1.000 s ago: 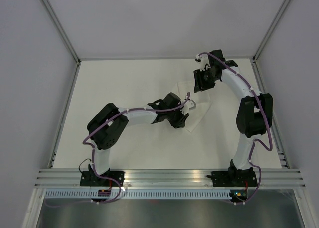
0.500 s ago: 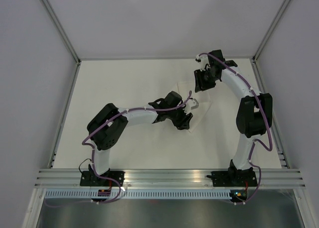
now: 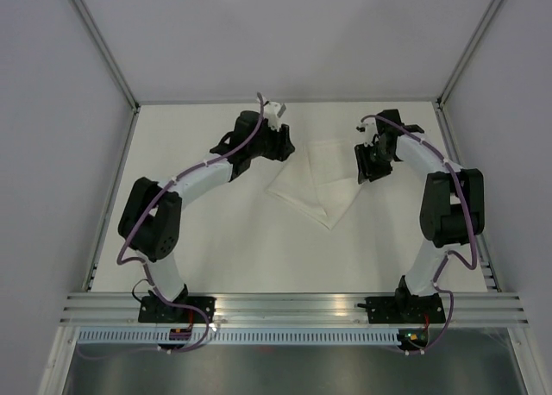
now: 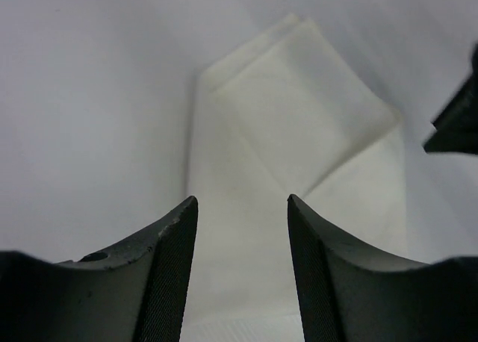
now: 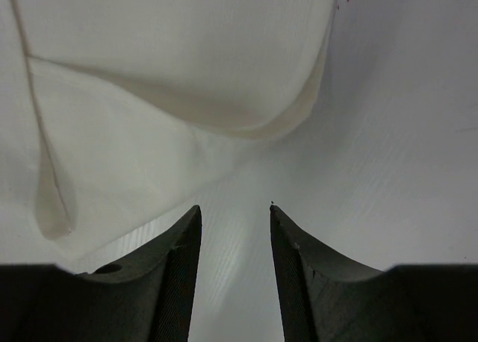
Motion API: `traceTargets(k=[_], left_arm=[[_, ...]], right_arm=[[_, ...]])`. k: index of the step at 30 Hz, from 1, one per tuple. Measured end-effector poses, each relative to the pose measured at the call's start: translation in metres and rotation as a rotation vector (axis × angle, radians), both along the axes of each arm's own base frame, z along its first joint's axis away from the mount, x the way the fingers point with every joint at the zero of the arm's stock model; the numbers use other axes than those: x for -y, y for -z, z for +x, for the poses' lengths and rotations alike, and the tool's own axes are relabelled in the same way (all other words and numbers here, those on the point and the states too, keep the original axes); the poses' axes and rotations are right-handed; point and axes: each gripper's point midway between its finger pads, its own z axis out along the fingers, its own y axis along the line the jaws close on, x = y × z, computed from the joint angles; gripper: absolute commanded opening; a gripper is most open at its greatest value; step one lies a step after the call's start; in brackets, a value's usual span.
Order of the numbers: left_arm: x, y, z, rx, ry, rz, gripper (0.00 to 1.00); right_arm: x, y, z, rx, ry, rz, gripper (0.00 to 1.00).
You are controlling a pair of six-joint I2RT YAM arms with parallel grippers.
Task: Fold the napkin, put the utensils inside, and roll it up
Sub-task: Fold the napkin
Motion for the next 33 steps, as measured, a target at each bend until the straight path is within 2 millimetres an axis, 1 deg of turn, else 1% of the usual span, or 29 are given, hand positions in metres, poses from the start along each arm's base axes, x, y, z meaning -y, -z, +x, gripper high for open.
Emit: traceTargets(k=[1, 2, 3, 4, 5, 6, 7, 8, 9, 11, 14, 16, 18, 22, 24, 28, 33], left_arm=[[-0.012, 0.001, 0.014, -0.012, -0.059, -0.001, 0.53], [-0.022, 0.003, 0.026, -0.023, -0.108, -0.003, 0.49], [-0.03, 0.007, 0.037, -0.037, -0.152, -0.004, 0.47], [-0.038, 0.014, 0.048, -0.056, -0.19, 0.001, 0.45], [-0.045, 0.022, 0.059, -0.08, -0.229, 0.012, 0.39], [-0.048, 0.029, 0.065, -0.097, -0.248, 0.018, 0.37], [-0.051, 0.042, 0.071, -0.127, -0.272, 0.035, 0.34], [-0.052, 0.05, 0.073, -0.147, -0.281, 0.046, 0.3], [-0.052, 0.06, 0.075, -0.173, -0.294, 0.06, 0.29], [-0.05, 0.08, 0.073, -0.221, -0.304, 0.081, 0.23], [-0.052, 0.107, 0.064, -0.296, -0.323, 0.112, 0.18], [-0.053, 0.118, 0.061, -0.33, -0.341, 0.123, 0.16], [-0.055, 0.124, 0.057, -0.355, -0.358, 0.124, 0.14], [-0.058, 0.137, 0.047, -0.4, -0.384, 0.116, 0.12], [-0.058, 0.143, 0.042, -0.416, -0.397, 0.104, 0.12], [-0.056, 0.144, 0.031, -0.417, -0.43, 0.078, 0.11], [-0.047, 0.144, 0.009, -0.419, -0.459, 0.057, 0.11]], right_arm=[[0.004, 0.004, -0.006, -0.012, 0.0, -0.012, 0.47], [0.007, 0.008, -0.012, -0.024, -0.002, -0.021, 0.44], [0.009, 0.012, -0.017, -0.033, -0.006, -0.032, 0.42], [0.011, 0.016, -0.022, -0.044, -0.01, -0.042, 0.4], [0.013, 0.019, -0.027, -0.055, -0.015, -0.049, 0.38], [0.014, 0.022, -0.03, -0.061, -0.018, -0.056, 0.37], [0.016, 0.026, -0.033, -0.068, -0.02, -0.065, 0.35], [0.017, 0.029, -0.036, -0.074, -0.023, -0.072, 0.34], [0.018, 0.031, -0.038, -0.079, -0.025, -0.077, 0.34], [0.02, 0.036, -0.042, -0.089, -0.027, -0.086, 0.33], [0.022, 0.04, -0.045, -0.097, -0.029, -0.095, 0.32], [0.021, 0.041, -0.044, -0.092, -0.031, -0.098, 0.32], [0.02, 0.043, -0.042, -0.088, -0.033, -0.102, 0.32], [0.015, 0.057, -0.039, -0.114, -0.049, -0.115, 0.31], [0.011, 0.058, -0.03, -0.099, -0.057, -0.117, 0.31], [0.005, 0.057, -0.012, -0.075, -0.065, -0.119, 0.31], [-0.001, 0.057, 0.01, -0.047, -0.067, -0.118, 0.31]])
